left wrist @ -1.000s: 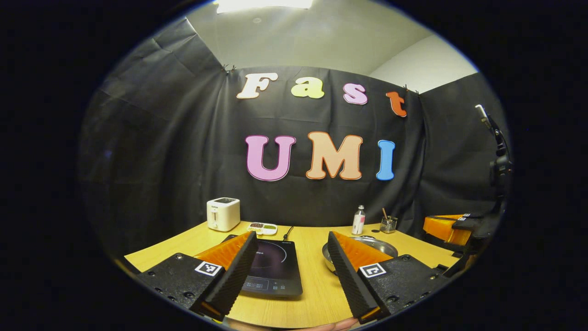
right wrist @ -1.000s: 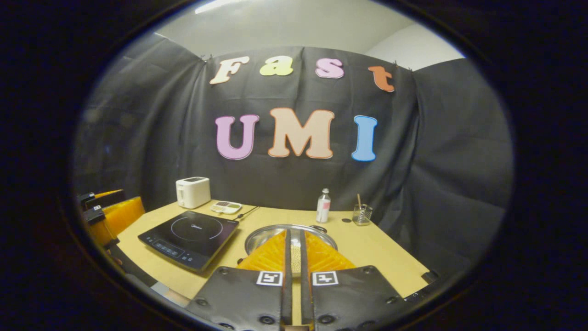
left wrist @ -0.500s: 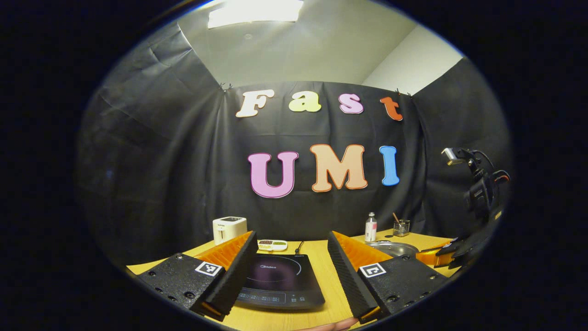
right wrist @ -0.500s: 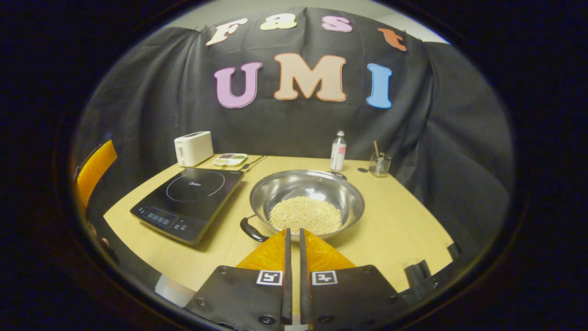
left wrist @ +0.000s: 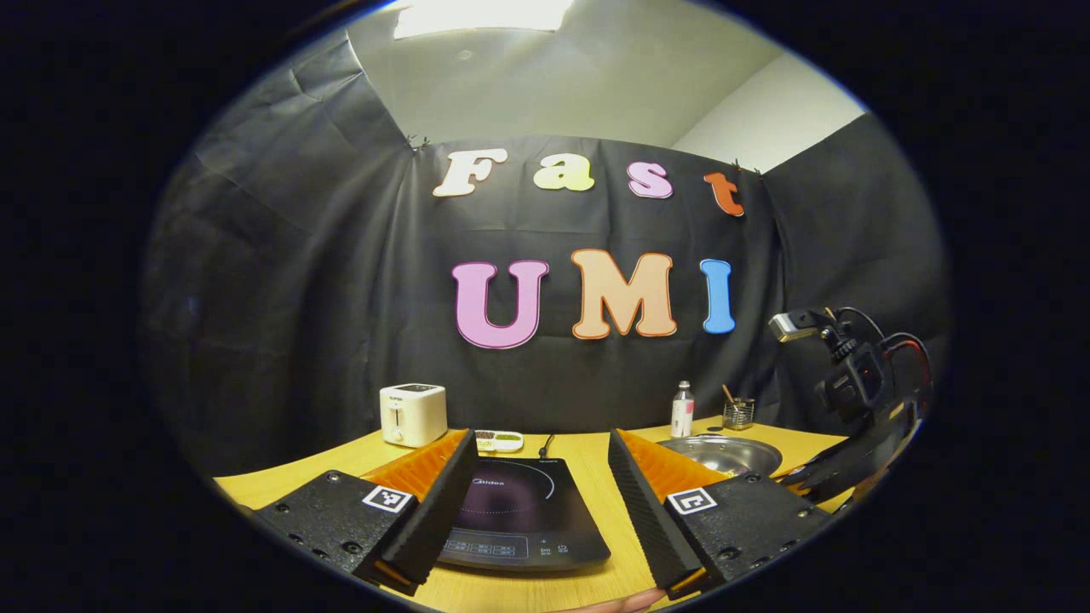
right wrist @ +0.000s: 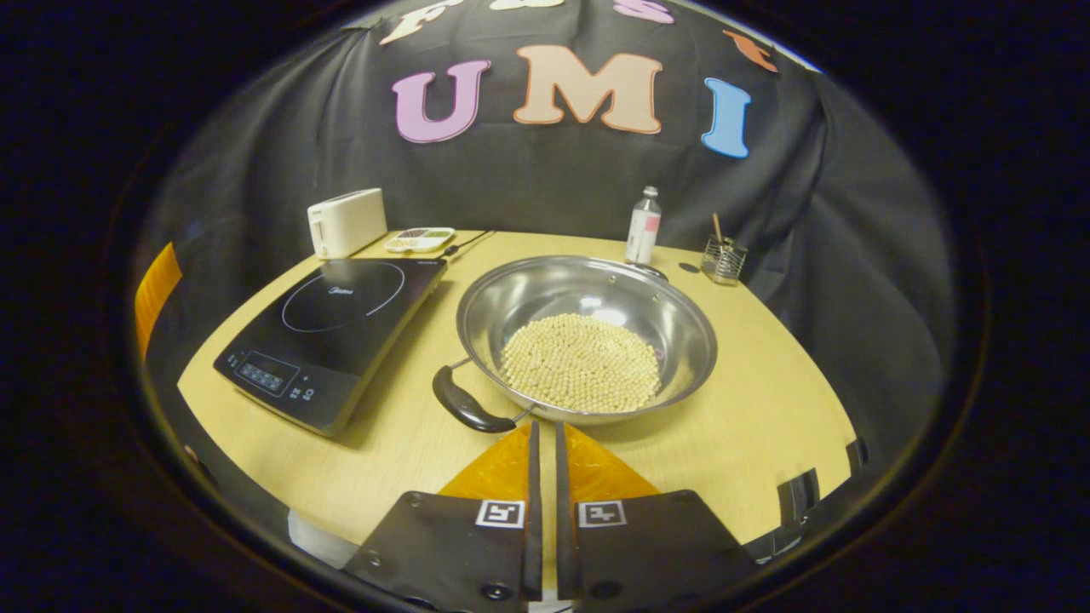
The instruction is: First push the handle of the pot to place it horizontally, then grasp the pot with both hands and set it on the induction cooktop.
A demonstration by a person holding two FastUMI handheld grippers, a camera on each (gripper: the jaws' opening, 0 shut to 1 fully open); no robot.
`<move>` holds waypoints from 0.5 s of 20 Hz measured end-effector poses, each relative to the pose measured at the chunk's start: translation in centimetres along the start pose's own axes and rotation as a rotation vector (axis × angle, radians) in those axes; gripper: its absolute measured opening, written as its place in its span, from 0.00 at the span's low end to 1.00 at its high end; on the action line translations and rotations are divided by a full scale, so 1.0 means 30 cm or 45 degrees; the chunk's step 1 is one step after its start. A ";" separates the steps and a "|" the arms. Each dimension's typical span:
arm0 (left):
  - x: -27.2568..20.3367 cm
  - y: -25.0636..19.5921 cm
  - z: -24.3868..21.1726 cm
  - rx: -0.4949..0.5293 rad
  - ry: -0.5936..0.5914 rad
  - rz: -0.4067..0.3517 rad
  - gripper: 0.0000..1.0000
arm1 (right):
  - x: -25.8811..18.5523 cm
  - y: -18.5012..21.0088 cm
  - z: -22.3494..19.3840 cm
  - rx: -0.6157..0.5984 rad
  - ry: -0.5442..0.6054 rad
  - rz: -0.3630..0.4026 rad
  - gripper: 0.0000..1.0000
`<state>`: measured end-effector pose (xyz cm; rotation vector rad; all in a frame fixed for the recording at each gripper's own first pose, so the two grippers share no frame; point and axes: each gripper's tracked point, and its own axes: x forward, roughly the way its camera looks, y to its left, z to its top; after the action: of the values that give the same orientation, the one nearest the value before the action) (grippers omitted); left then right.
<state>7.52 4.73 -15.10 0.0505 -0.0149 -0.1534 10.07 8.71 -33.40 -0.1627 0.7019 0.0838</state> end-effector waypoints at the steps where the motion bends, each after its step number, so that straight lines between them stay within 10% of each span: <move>1: 0.005 0.001 -0.009 -0.014 0.006 -0.001 0.93 | 0.010 0.003 -0.002 -0.016 0.013 -0.006 0.03; 10: 0.034 0.087 -0.063 -0.005 0.053 0.047 0.94 | 0.072 0.044 0.000 -0.087 0.061 -0.042 0.05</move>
<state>8.95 7.24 -16.84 0.0495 0.0257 -0.1155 11.55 10.05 -34.97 -0.2420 0.7443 0.0728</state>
